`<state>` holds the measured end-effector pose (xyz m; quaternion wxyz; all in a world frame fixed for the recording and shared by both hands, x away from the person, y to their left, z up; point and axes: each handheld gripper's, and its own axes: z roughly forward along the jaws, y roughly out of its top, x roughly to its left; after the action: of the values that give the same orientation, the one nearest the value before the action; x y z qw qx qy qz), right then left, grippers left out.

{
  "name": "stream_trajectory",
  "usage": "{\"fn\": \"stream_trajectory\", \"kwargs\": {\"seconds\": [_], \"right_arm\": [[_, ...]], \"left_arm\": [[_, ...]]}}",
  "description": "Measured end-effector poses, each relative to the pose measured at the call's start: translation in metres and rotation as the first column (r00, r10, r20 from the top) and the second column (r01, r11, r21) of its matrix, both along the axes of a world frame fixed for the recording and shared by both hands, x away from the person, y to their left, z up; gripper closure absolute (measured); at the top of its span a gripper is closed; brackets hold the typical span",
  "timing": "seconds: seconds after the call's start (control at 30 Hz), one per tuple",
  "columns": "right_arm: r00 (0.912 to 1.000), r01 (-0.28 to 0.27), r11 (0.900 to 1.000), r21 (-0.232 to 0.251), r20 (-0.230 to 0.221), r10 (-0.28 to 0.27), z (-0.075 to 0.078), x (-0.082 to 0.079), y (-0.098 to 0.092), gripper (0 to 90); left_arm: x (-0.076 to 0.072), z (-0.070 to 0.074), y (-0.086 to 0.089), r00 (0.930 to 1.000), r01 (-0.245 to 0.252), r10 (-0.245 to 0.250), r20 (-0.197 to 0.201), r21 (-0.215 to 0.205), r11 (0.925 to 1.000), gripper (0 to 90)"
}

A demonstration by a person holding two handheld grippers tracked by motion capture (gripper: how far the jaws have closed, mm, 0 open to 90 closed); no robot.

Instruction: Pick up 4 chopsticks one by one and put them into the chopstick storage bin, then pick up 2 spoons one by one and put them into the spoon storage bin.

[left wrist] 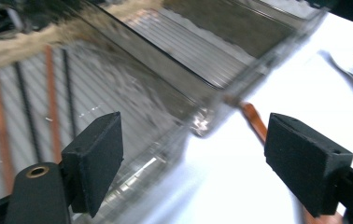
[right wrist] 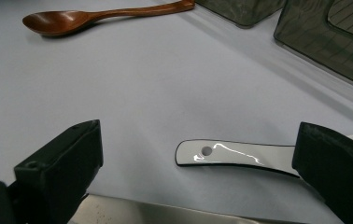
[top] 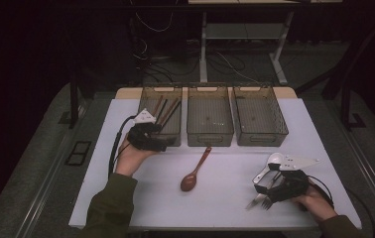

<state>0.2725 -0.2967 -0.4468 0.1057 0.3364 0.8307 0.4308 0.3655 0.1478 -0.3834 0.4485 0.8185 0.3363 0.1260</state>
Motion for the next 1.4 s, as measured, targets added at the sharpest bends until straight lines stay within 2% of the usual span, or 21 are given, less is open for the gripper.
{"fn": "stream_trajectory", "kwargs": {"seconds": [0.13,0.3,0.6,0.8,1.0,1.1,1.2,1.4], "right_arm": [[1.0,0.0,1.0,-0.002,0.001,0.0,0.001,-0.002,0.0,1.8],[1.0,-0.001,1.0,-0.005,0.006,0.001,0.001,-0.003,0.0,1.8],[1.0,0.003,1.0,-0.01,0.008,-0.003,0.001,-0.004,-0.001,1.8],[1.0,0.003,1.0,-0.013,0.008,-0.003,0.001,-0.004,0.0,1.8],[0.9999,0.002,1.0,-0.009,0.012,-0.002,0.001,-0.005,0.0,1.8],[0.9999,-0.001,1.0,-0.01,0.014,0.001,0.001,-0.005,0.001,1.8],[0.9999,-0.001,1.0,-0.012,0.014,0.002,0.001,-0.005,0.001,1.8],[0.9999,0.0,1.0,-0.014,0.013,0.0,0.001,-0.005,0.001,1.8]], "left_arm": [[-0.019,-0.006,-0.002,0.9999,0.01,-0.01,0.005,0.011,0.9999,15.0],[-0.038,-0.016,0.0,1.0,0.009,-0.009,-0.003,0.005,0.9999,13.5],[-0.062,-0.029,0.003,0.9994,0.029,-0.029,-0.018,-0.002,0.9996,12.8],[-0.077,-0.038,0.007,0.999,0.042,-0.042,-0.014,-0.005,0.9991,12.2],[-0.089,-0.046,0.01,0.9995,0.029,-0.029,-0.009,-0.005,0.9996,12.5],[-0.087,-0.047,0.011,0.9994,0.029,-0.029,-0.016,-0.007,0.9995,15.8],[-0.086,-0.049,0.01,0.9986,0.043,-0.043,-0.031,-0.007,0.999,23.3],[-0.081,-0.048,0.007,0.9971,0.065,-0.066,-0.038,-0.017,0.9977,43.4]]}}
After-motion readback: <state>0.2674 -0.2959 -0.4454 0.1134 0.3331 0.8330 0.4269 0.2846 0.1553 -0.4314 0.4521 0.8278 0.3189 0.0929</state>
